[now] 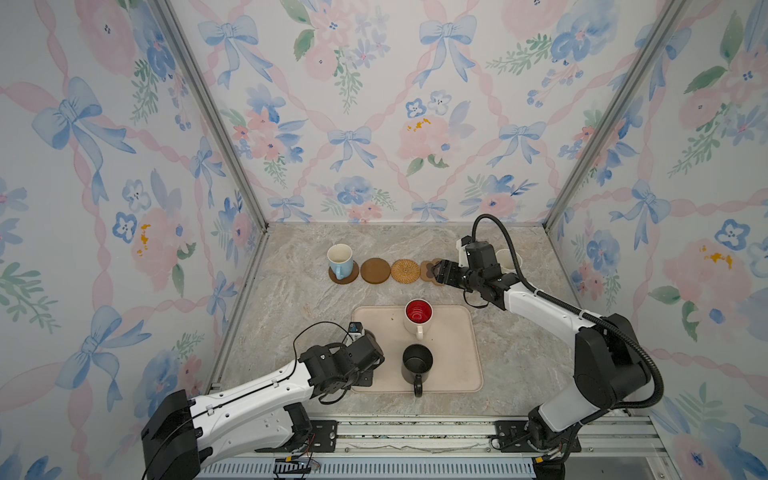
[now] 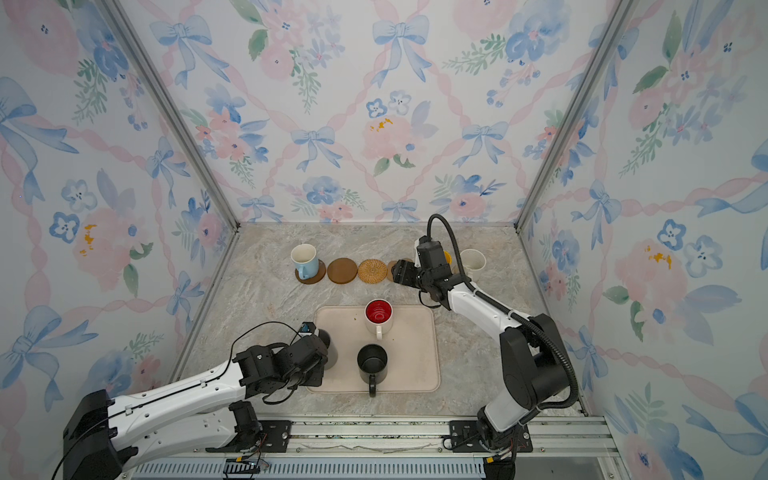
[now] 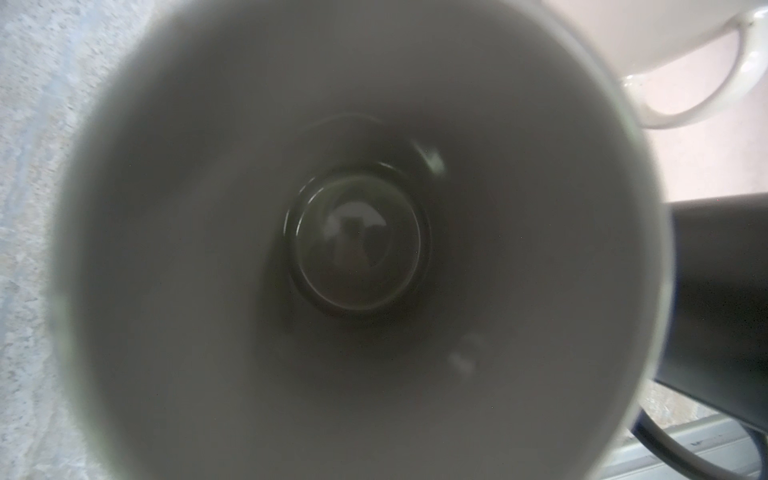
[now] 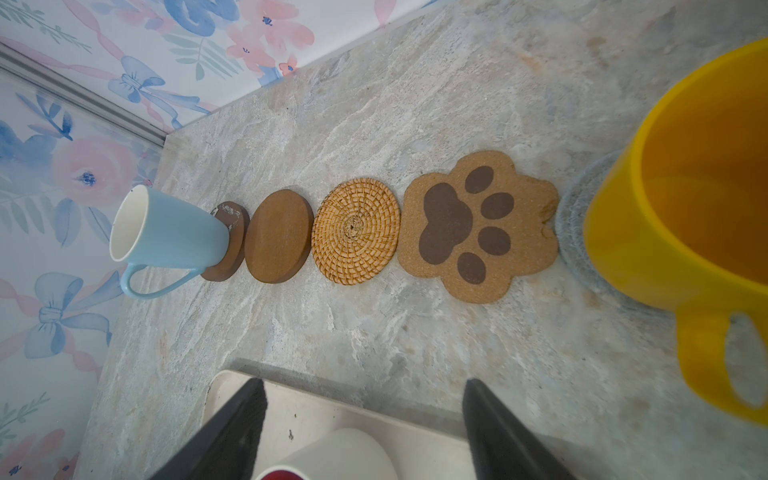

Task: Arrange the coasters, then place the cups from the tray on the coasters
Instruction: 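Lower the left gripper into the grey mug, then lift the grey mug with the left gripper and carry it toward the wooden coaster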

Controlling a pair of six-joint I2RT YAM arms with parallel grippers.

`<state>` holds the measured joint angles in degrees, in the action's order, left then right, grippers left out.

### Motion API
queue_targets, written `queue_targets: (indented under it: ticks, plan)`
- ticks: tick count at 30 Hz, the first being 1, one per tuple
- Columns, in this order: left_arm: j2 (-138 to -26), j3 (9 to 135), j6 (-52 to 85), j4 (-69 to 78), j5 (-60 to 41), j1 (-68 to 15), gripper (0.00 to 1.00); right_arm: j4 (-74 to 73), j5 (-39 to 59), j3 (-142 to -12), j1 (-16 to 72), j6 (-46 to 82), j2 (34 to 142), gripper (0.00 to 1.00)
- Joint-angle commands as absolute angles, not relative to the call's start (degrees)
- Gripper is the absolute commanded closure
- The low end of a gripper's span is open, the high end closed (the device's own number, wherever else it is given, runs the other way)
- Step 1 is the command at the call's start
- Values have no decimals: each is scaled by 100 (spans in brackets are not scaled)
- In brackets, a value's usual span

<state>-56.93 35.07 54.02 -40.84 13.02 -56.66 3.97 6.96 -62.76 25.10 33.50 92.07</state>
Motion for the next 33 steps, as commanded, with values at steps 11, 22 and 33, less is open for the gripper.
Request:
queue_targets:
  ticks: [11,22,33]
  plan:
    - [-6266,4400,4919,-4154,1612,-5663,100,325,796,-6304,2374,3393,9240,23]
    - [-6924,5036,4516,-4141,1967,-5297,100,283,860,-6224,2249,3410,9220,24]
    - [-7511,5675,3810,-3761,2131,-4723,100,257,901,-6189,2171,3419,9220,24]
